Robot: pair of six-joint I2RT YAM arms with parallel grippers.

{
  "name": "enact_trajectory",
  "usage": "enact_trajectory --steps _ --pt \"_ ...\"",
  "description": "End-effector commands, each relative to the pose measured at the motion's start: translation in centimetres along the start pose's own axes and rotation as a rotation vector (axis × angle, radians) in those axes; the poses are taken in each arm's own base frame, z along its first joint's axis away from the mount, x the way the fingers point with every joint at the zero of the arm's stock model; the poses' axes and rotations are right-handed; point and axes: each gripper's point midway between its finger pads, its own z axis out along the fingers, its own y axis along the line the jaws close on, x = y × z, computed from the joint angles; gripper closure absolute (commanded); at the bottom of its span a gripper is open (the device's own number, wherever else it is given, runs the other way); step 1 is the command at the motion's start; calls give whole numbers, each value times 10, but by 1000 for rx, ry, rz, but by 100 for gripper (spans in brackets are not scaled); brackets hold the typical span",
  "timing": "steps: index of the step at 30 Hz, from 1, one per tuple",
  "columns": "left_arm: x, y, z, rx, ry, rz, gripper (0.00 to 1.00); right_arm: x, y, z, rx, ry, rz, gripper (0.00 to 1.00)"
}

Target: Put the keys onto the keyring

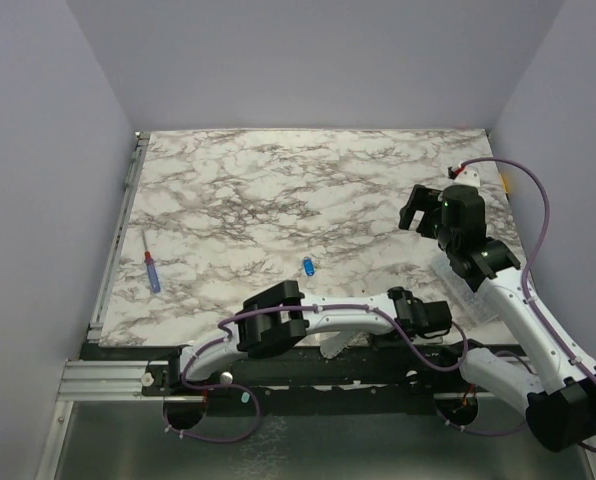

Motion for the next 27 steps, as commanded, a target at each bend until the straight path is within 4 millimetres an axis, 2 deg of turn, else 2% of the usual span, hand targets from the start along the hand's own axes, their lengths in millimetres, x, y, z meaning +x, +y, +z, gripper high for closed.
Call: enact_trajectory --steps 1,10,11,15,18,21,23,27 --pt "16 5 10 -55 78 6 72 -6 4 -3 -33 -26 3 6" --pt "14 14 6 -99 80 5 70 -5 7 -3 -48 -24 4 6" --pt "14 14 6 -98 79 7 74 -4 7 -3 -50 -23 4 6" --pt "14 10 8 -74 78 23 99 -4 7 -4 -52 -23 1 6" --pt "14 9 8 -59 67 22 100 -4 6 -4 -51 -23 0 6" --pt "2 10 -4 -24 -6 1 100 -3 6 -4 -51 -24 1 6" --pt "-10 14 -19 12 -83 -22 100 -4 6 -3 -51 -27 1 6" --pt "-21 41 -54 41 -254 -90 100 -10 11 -5 -70 -45 11 6"
